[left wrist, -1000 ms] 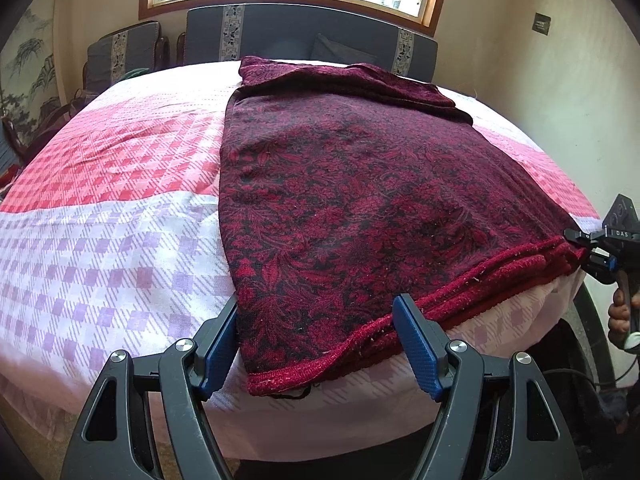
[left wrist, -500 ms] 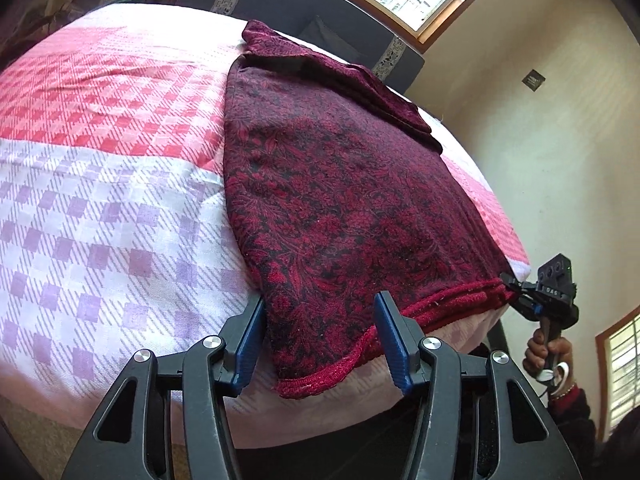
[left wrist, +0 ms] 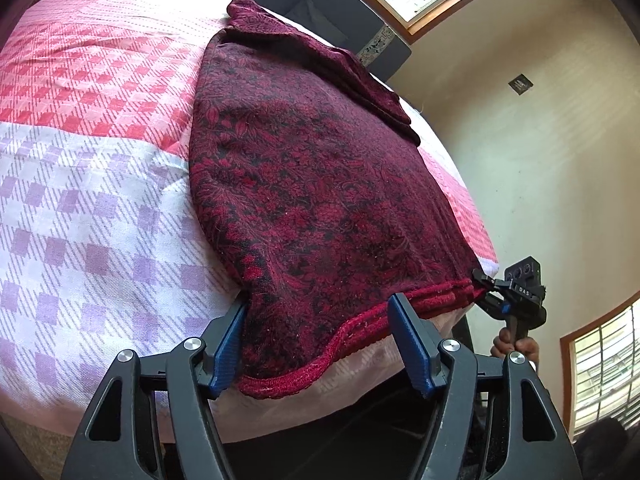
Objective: Fold small clothes
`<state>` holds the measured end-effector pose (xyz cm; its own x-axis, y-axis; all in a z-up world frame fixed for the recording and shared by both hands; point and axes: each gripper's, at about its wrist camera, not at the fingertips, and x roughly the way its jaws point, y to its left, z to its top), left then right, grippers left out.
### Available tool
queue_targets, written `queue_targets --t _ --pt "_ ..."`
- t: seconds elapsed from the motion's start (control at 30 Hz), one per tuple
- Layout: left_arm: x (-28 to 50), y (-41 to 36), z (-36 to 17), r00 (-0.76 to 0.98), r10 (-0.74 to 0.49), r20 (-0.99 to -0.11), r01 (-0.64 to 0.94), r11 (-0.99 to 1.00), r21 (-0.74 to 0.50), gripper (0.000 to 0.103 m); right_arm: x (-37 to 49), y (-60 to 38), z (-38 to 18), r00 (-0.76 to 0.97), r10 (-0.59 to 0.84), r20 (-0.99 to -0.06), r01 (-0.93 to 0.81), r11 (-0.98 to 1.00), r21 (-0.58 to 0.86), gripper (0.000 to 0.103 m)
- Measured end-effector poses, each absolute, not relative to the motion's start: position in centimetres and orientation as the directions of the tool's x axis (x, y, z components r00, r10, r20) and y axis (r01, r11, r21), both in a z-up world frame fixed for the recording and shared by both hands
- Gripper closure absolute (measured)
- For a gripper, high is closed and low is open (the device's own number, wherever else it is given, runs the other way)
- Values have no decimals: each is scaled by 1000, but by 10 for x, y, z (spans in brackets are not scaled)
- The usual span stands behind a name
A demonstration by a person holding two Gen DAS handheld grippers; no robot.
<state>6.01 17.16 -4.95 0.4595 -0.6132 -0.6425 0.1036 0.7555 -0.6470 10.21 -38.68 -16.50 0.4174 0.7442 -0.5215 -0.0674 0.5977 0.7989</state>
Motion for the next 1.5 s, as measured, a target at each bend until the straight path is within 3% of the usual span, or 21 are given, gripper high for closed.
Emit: queue_targets --t 0.03,0.1,0.13,0.4,0.63,0.8,0.93,1.03,1.13,1.2,1.23,1.5 --pt "60 173 -50 463 -608 -645 94 757 -646 39 102 -387 -165 417 735 -534 -69 612 788 86" --pt "61 174 -52 477 -511 -715 39 825 -564 85 101 -382 -163 417 721 -553 -76 634 769 92" --pt "61 177 -56 476 -505 -720 17 824 -567 94 100 -380 -161 415 722 -554 -76 634 769 93" --pt "52 197 -47 523 -583 -622 22 738 -674 94 96 -397 -147 454 810 -373 -93 459 884 93" --pt "56 197 -58 469 -585 -661 19 755 -655 92 97 -394 -164 418 760 -498 -52 567 822 93" --pt "55 206 -61 476 -611 -633 -3 718 -696 69 99 -395 -165 411 767 -493 -58 562 825 85" --pt "58 200 -55 474 -624 -621 18 712 -702 45 102 -395 -163 411 777 -477 -65 547 835 68" --pt "63 189 -52 471 -615 -633 37 730 -682 42 103 -387 -161 406 777 -481 -74 553 830 66" --pt "66 180 -51 462 -606 -648 53 748 -662 46 105 -380 -161 405 771 -491 -69 561 825 70" --pt "69 175 -56 431 -577 -694 32 778 -628 92 106 -375 -165 388 753 -532 -58 596 801 89" --pt "69 176 -60 432 -580 -691 13 770 -638 94 105 -375 -167 389 760 -521 -60 586 808 93" --pt "61 194 -34 521 -564 -641 9 754 -657 94 101 -392 -141 412 822 -392 -106 471 876 93"
